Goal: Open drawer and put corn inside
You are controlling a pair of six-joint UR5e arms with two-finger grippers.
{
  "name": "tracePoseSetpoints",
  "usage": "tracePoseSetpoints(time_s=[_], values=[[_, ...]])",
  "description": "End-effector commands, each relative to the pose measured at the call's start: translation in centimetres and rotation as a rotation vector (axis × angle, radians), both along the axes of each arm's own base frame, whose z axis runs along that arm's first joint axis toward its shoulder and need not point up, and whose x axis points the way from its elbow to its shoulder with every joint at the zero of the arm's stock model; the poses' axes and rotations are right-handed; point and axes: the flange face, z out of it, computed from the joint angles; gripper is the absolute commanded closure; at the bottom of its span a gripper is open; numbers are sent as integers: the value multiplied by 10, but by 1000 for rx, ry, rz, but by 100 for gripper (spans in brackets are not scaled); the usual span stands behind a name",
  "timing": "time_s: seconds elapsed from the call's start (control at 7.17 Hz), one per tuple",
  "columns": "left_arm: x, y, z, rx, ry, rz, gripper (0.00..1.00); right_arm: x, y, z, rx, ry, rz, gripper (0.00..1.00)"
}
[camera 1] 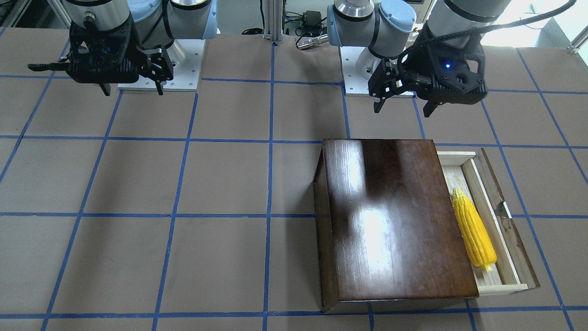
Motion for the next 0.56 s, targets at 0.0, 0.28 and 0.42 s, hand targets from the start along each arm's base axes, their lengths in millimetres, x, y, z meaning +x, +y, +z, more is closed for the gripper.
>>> tracePoseSetpoints(time_s=[0.0, 0.28, 0.42], values=[[-14, 1, 1, -18, -9, 11, 0, 0, 0, 0, -1, 0, 0, 0], [-13, 3, 2, -21, -8, 13, 0, 0, 0, 0, -1, 0, 0, 0], [-13, 4, 4, -24, -8, 13, 0, 0, 0, 0, -1, 0, 0, 0]])
